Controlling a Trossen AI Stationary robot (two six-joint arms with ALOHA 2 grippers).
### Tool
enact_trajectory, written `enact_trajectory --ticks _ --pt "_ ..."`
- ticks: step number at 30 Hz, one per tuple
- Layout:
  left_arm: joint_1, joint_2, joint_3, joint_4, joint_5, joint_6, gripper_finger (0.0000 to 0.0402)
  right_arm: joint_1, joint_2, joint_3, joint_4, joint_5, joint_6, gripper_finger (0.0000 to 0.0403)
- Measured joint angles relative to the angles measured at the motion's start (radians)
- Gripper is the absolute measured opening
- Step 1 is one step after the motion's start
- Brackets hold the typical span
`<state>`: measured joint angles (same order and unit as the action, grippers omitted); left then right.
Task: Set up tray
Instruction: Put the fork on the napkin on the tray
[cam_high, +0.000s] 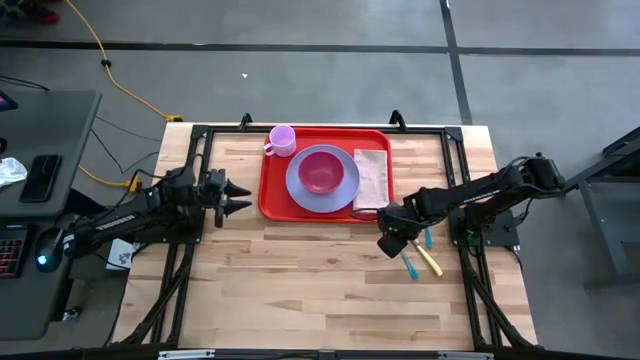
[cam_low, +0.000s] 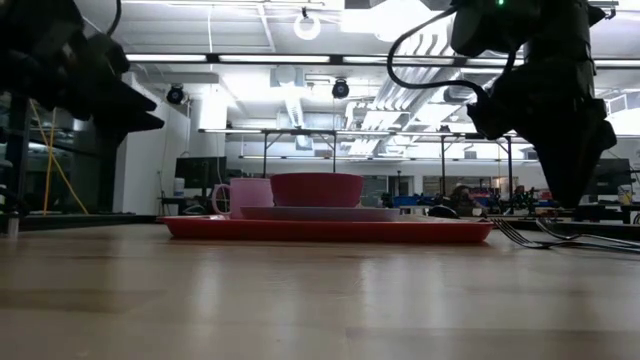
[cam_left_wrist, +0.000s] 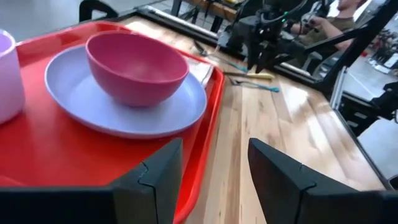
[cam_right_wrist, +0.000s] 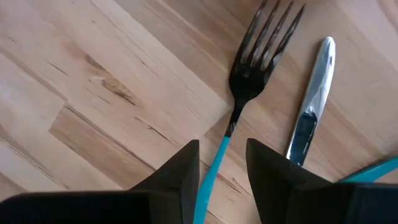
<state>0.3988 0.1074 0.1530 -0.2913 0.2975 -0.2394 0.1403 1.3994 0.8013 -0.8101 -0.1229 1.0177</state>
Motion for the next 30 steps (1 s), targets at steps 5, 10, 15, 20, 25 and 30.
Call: enact_trajectory --ticks 5,10,15,20,25,30 --pt "0.0 0.0 0.0 -0.004 -0.005 0.003 0.0211 0.0 0.0 0.0 -0.019 0.001 0.004 0.011" --pt "0.0 0.0 0.0 -0.004 -0.02 0.018 0.0211 0.0 0.0 -0.019 0.009 -0.006 0.011 0.011" --pt "0.0 0.0 0.0 -0.004 -0.047 0.021 0.0211 0.018 0.0 -0.095 0.111 -0.052 0.068 0.011" --pt "0.0 0.0 0.0 -0.003 -0.071 0.026 0.0211 0.02 0.0 -0.117 0.131 -0.04 0.078 0.011" --pt "0.0 0.0 0.0 0.016 -0.081 0.026 0.0211 0.02 0.0 -0.116 0.138 -0.009 0.075 0.011" --pt "0.0 0.0 0.0 0.083 -0.084 0.033 0.0211 0.02 0.006 -0.116 0.139 0.014 0.059 0.011"
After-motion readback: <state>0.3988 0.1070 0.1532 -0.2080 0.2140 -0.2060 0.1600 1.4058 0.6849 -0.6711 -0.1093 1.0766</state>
